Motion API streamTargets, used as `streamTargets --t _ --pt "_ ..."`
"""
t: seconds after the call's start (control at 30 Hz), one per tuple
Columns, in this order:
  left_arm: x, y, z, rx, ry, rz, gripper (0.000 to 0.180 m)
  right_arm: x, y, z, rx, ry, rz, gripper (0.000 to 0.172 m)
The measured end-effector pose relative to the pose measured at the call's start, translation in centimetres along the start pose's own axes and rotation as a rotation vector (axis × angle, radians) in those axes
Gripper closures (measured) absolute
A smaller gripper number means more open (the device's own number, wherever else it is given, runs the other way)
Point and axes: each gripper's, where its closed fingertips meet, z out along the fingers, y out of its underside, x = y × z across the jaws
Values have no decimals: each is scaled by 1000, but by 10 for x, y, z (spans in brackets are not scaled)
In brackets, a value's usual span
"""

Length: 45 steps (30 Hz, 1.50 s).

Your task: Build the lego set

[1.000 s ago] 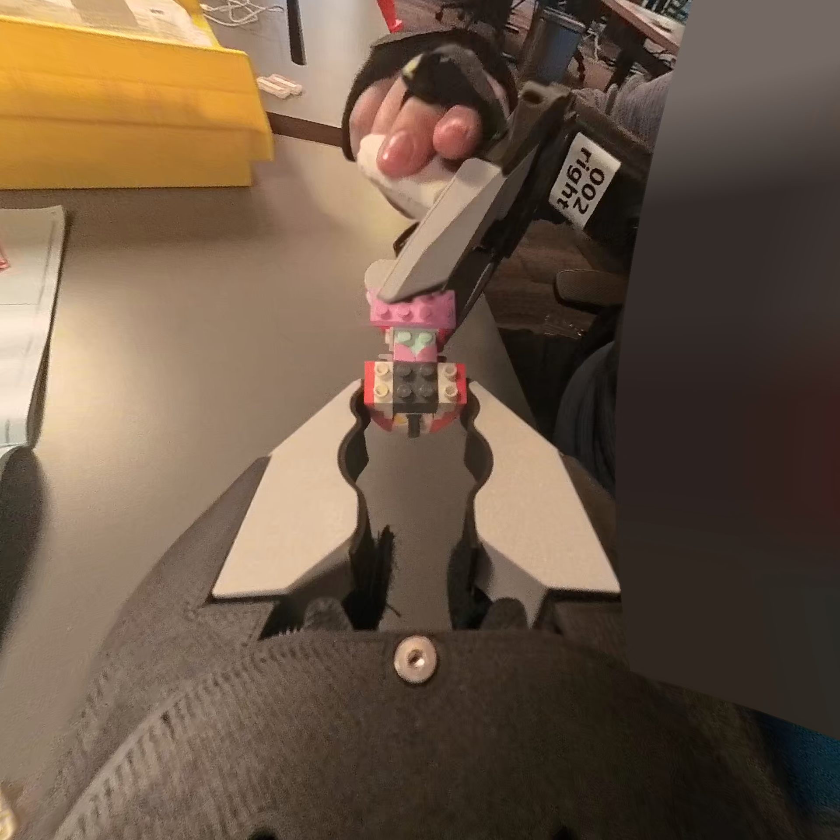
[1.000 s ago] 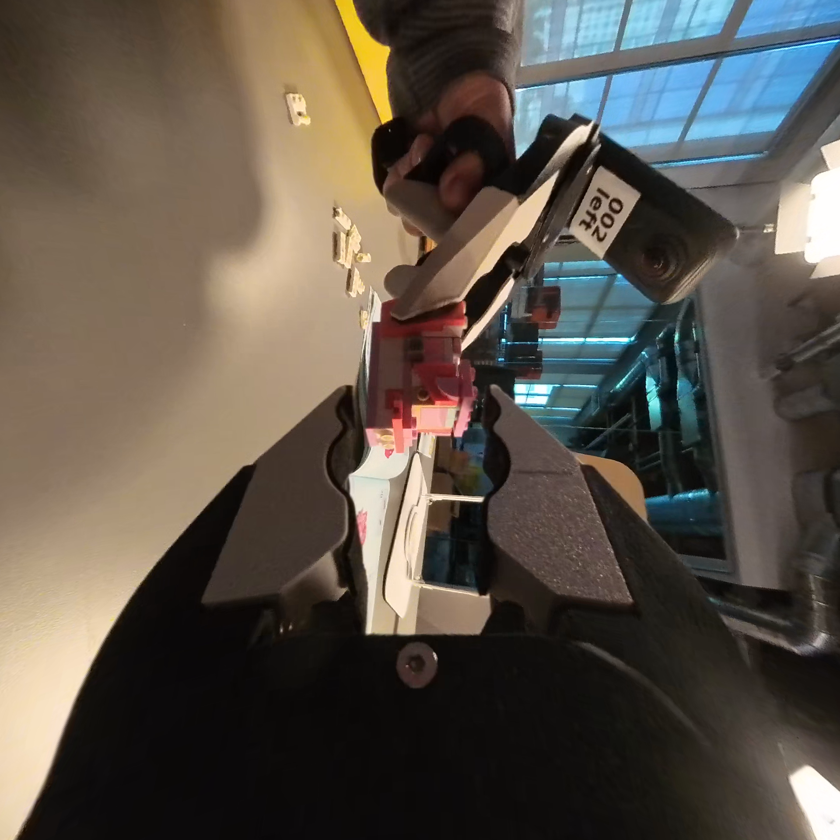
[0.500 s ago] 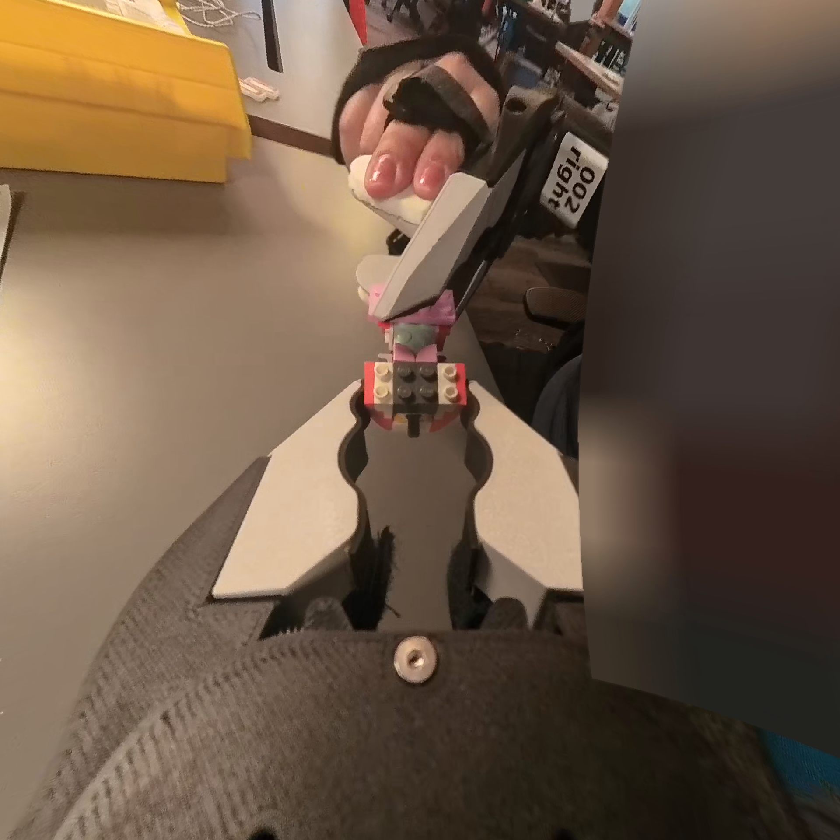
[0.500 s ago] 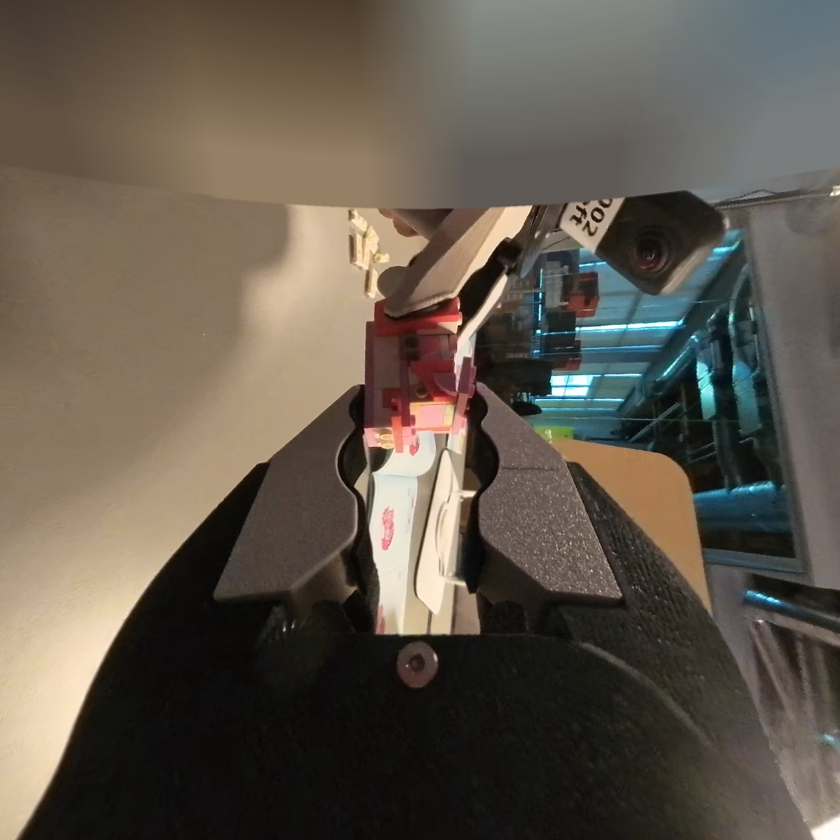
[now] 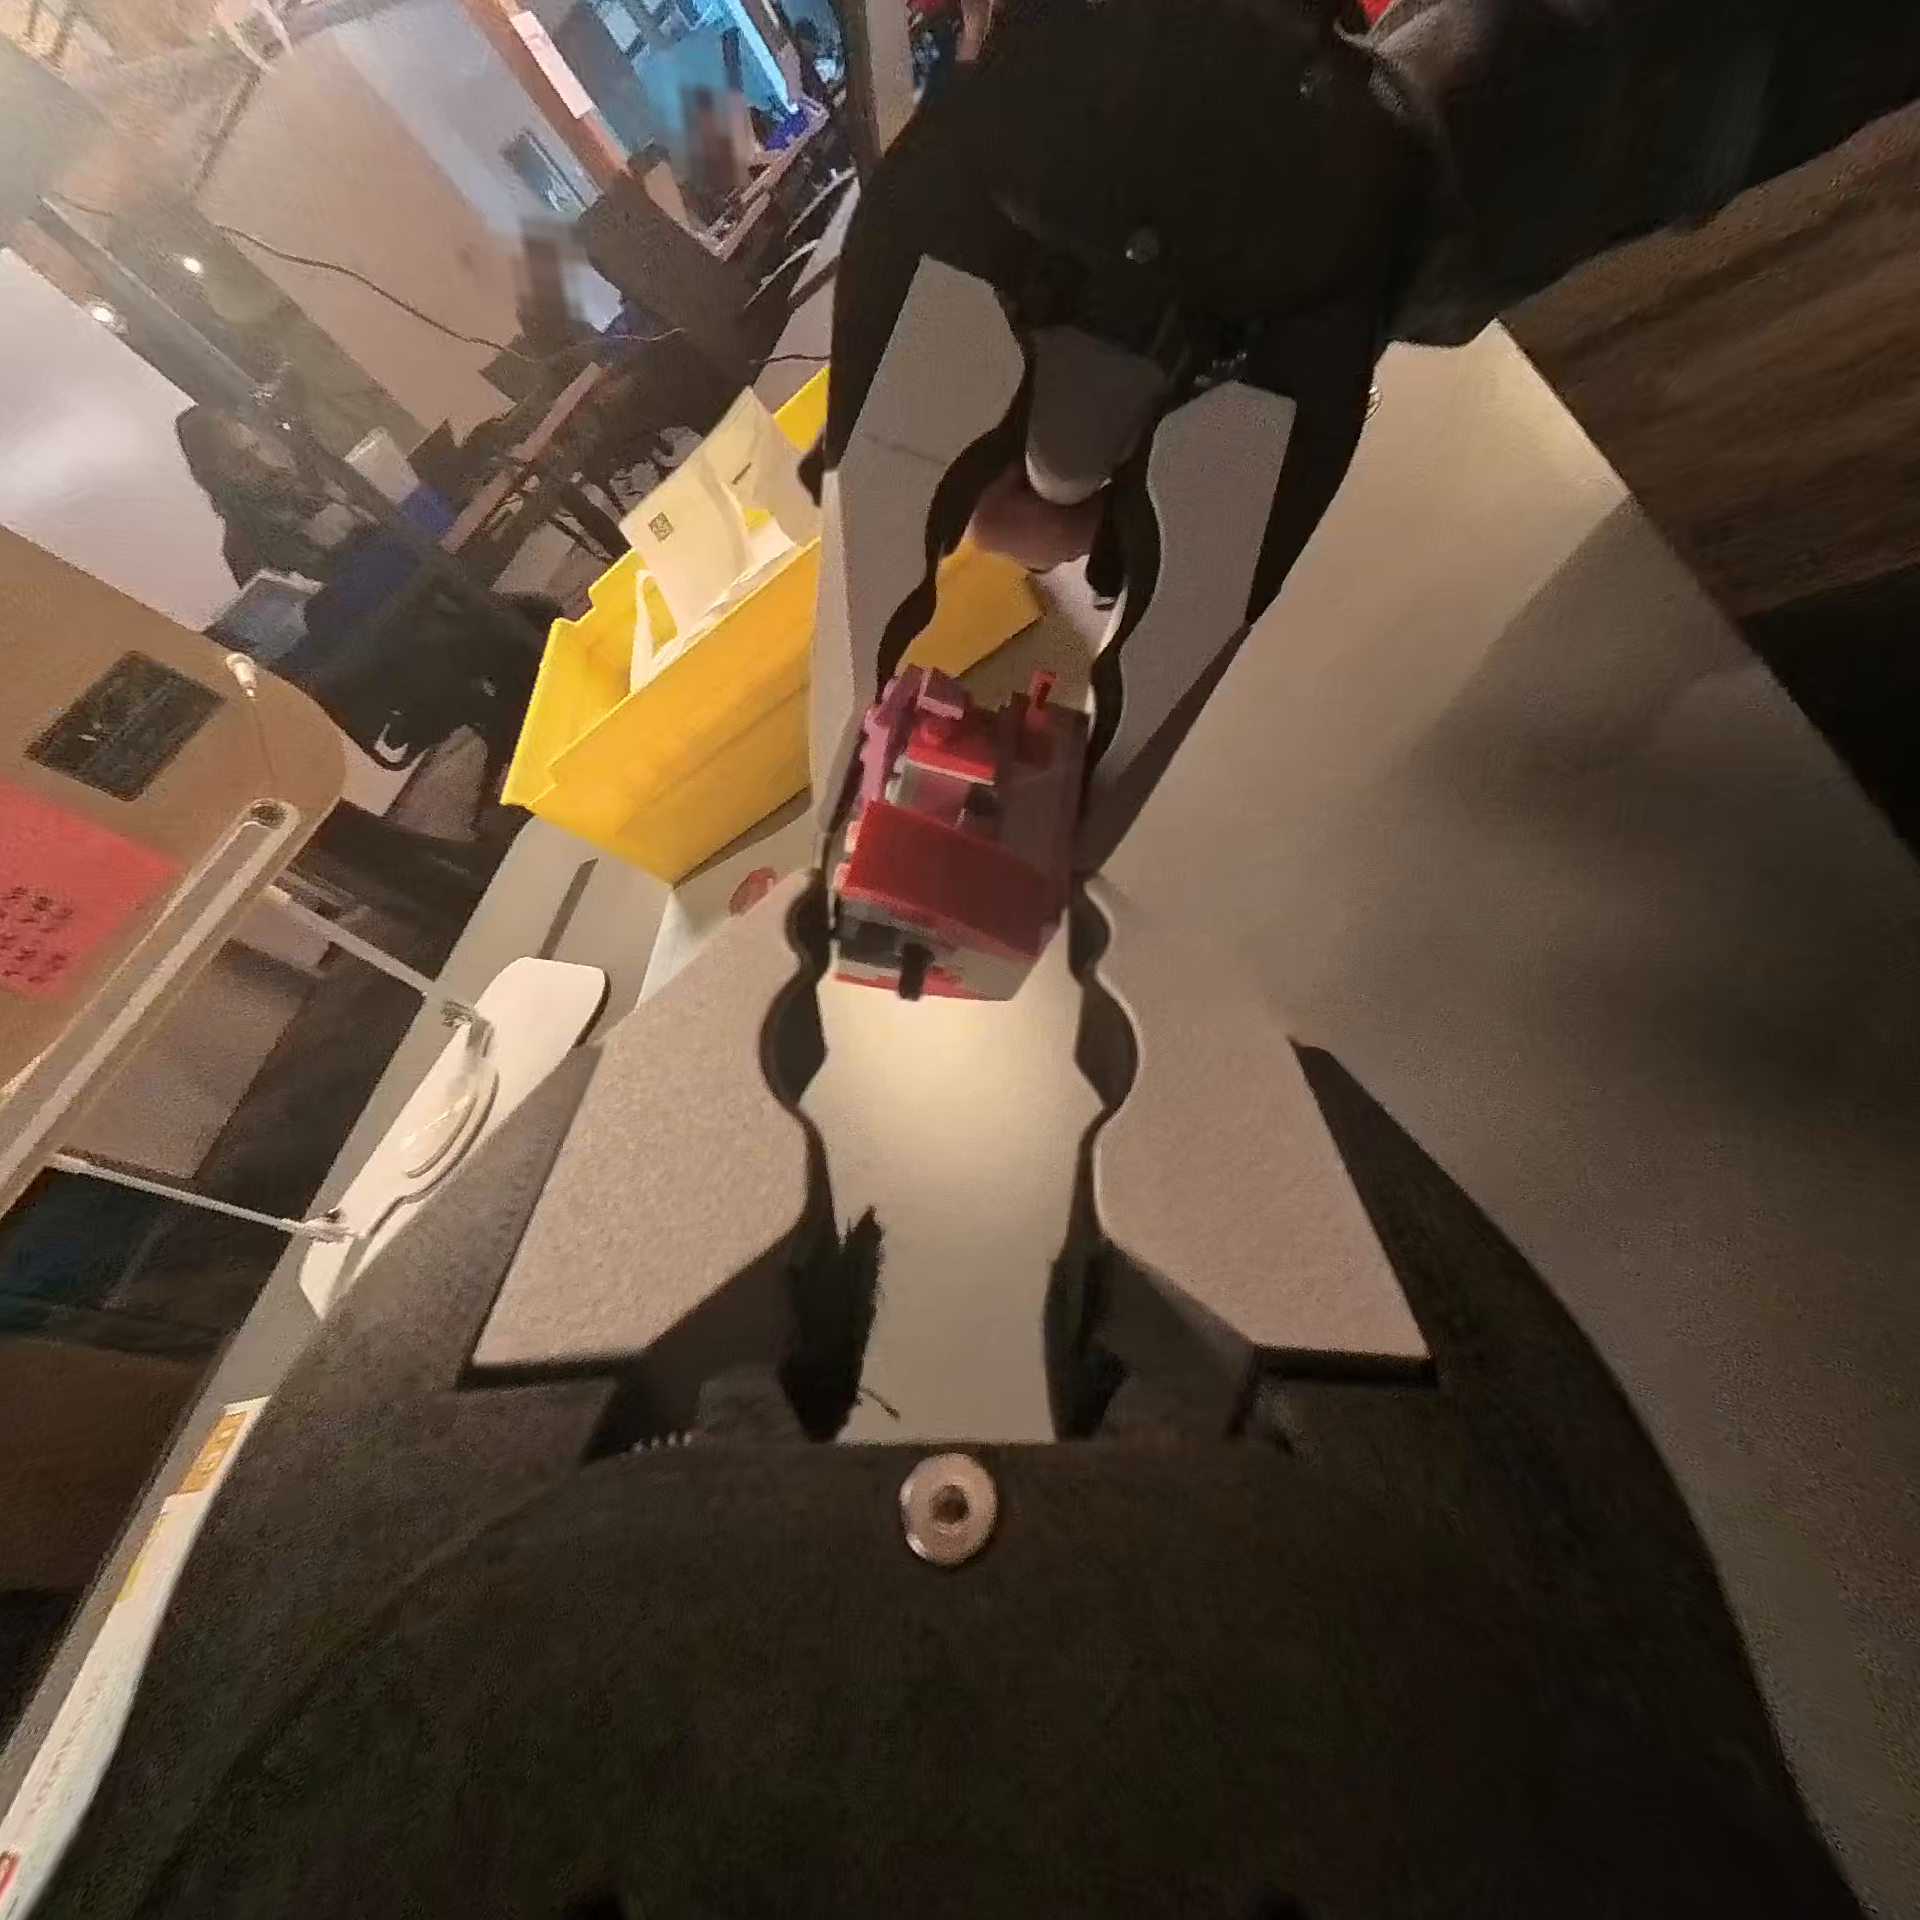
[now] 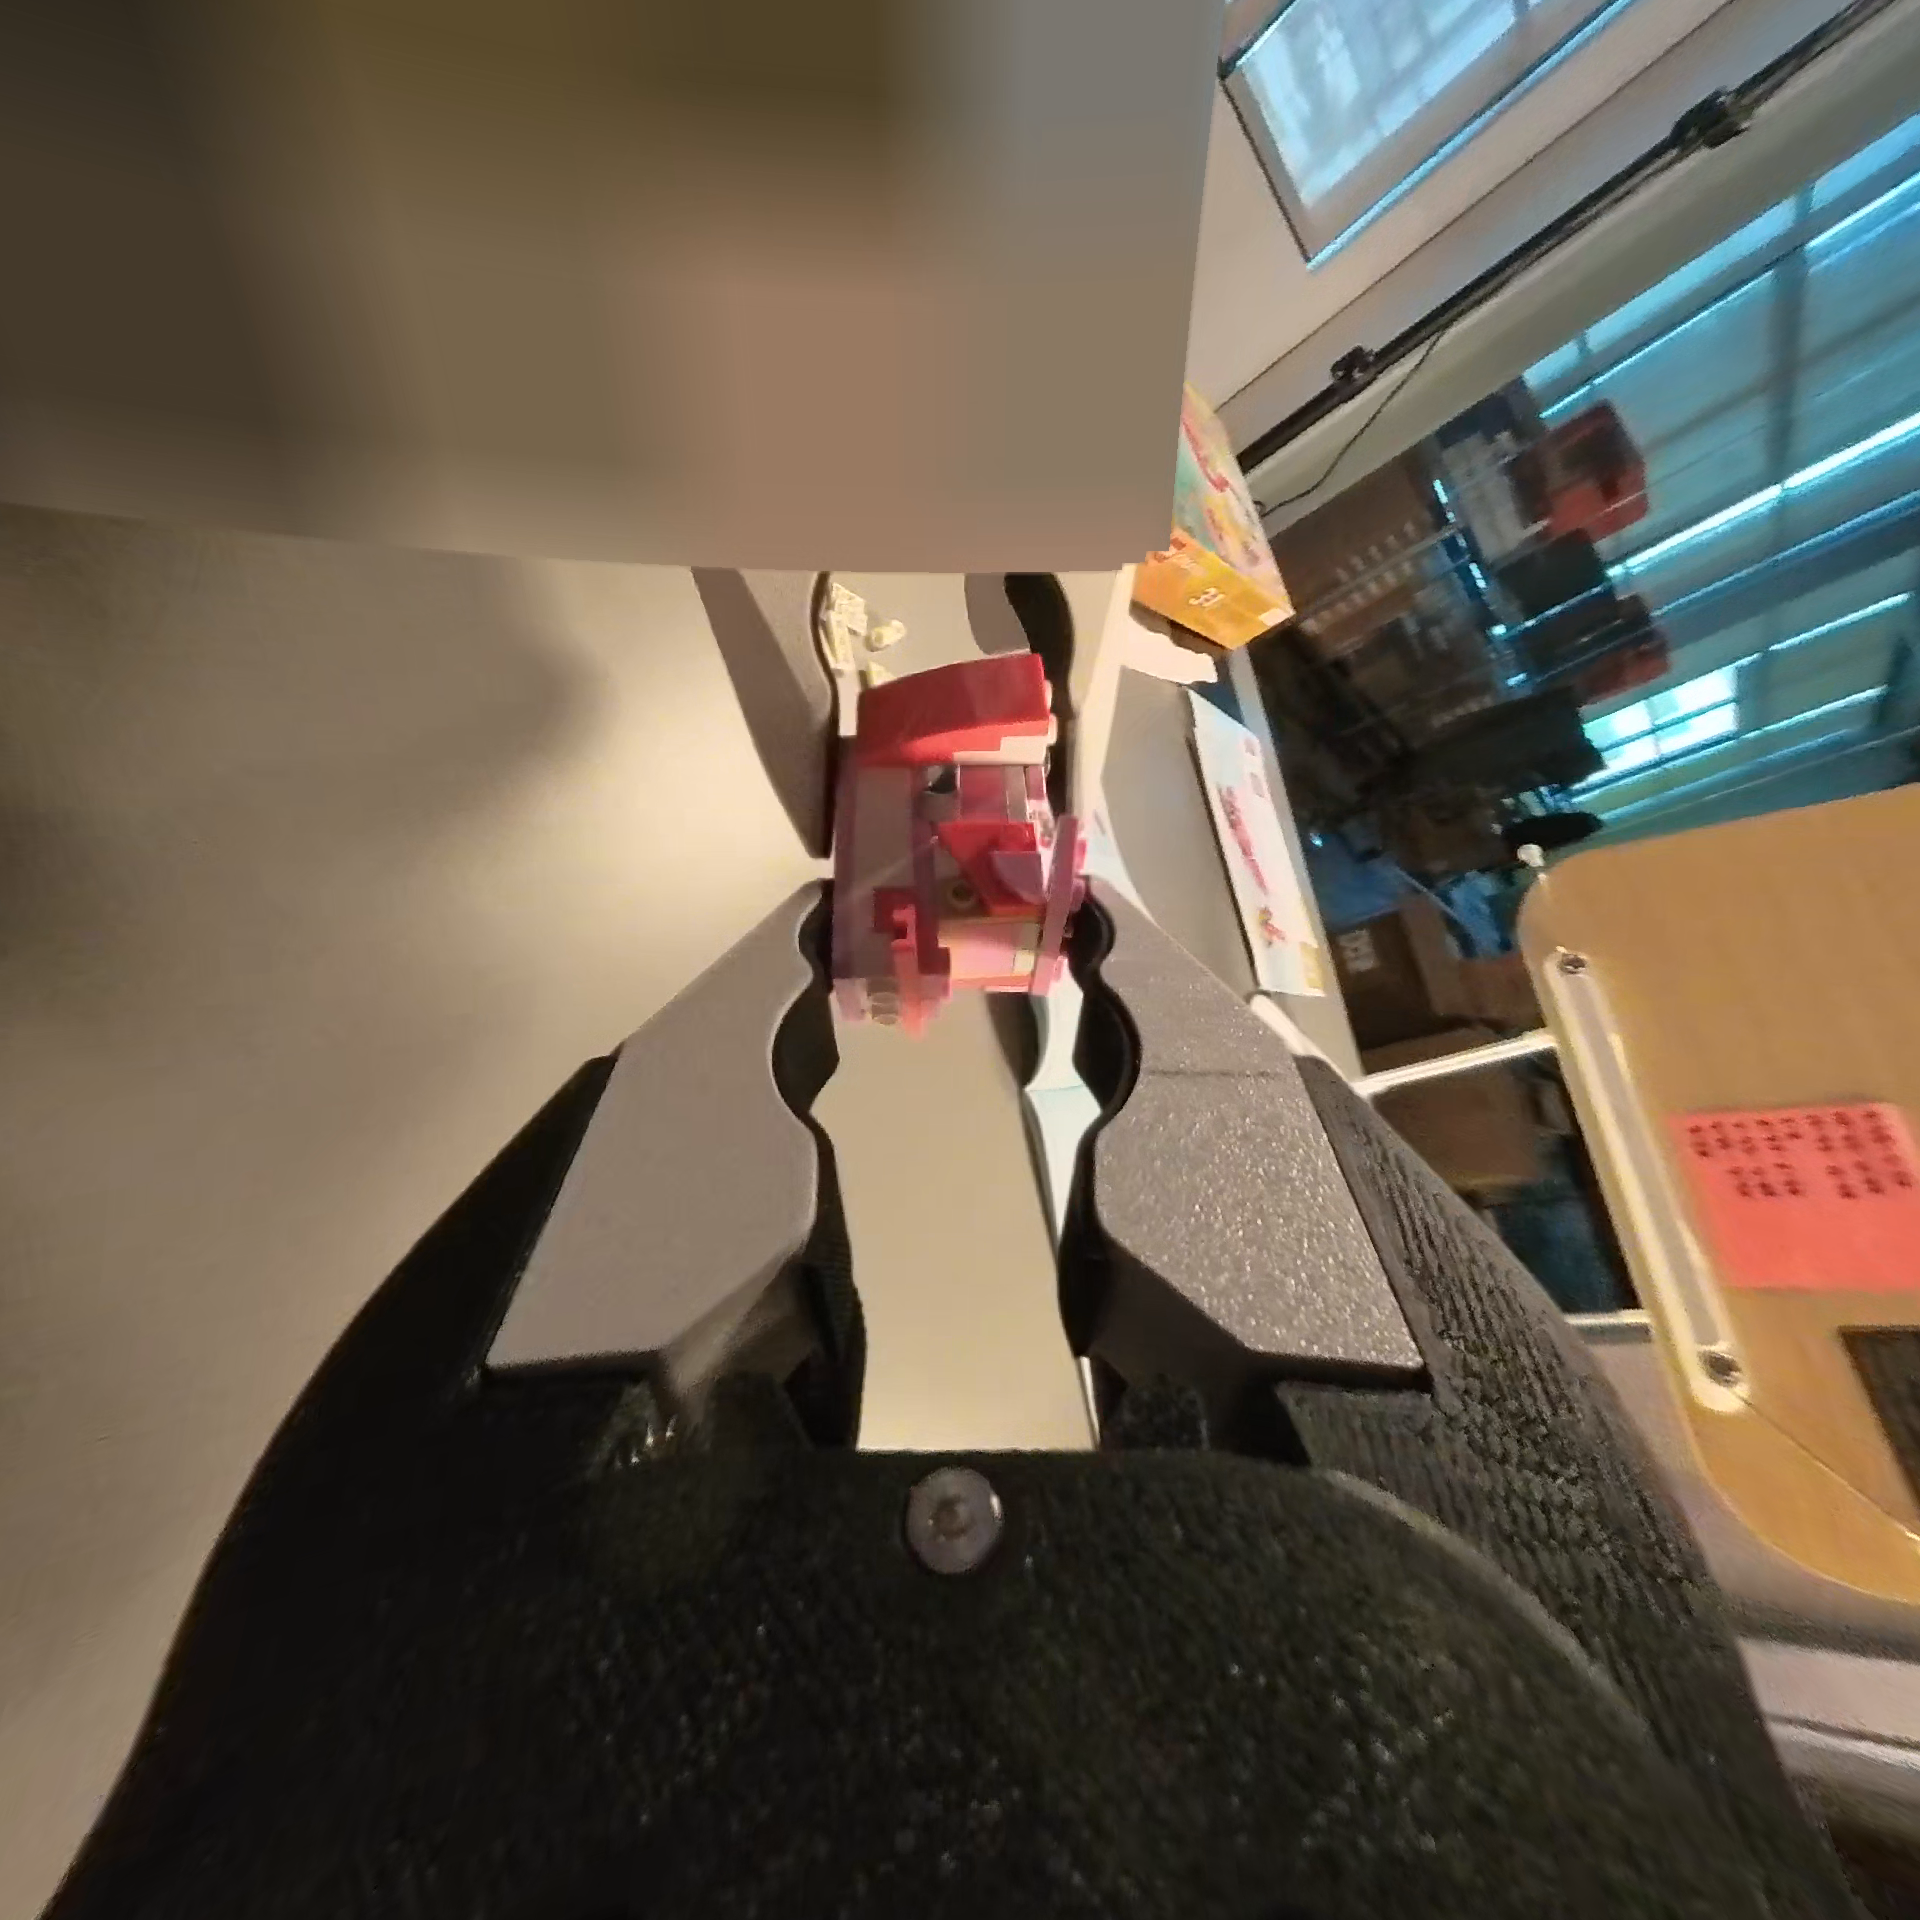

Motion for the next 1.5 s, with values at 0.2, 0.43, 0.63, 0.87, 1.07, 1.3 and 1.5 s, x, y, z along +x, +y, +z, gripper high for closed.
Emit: streamTargets --t 0.2,0.43,0.63,0.87,1.07,1.3,1.5 --pt "3 4 2 -18 13 27 138 -5 4 0 -4 -54 8 128" --pt "4 7 2 -32 21 59 138 -8 5 0 -49 -98 -106 127" --pt "3 7 4 -40 3 74 138 -6 7 -1 -76 -66 -154 128" --pt "4 12 6 -58 -10 98 138 -7 12 1 -141 -57 -218 128" --pt "5 10 6 -20 20 57 138 -10 8 0 -123 -126 -218 126" --pt "3 7 2 19 8 35 138 -7 5 2 -148 -143 -185 127" --pt "1 4 0 47 3 32 138 -4 1 1 -152 -121 -198 128"
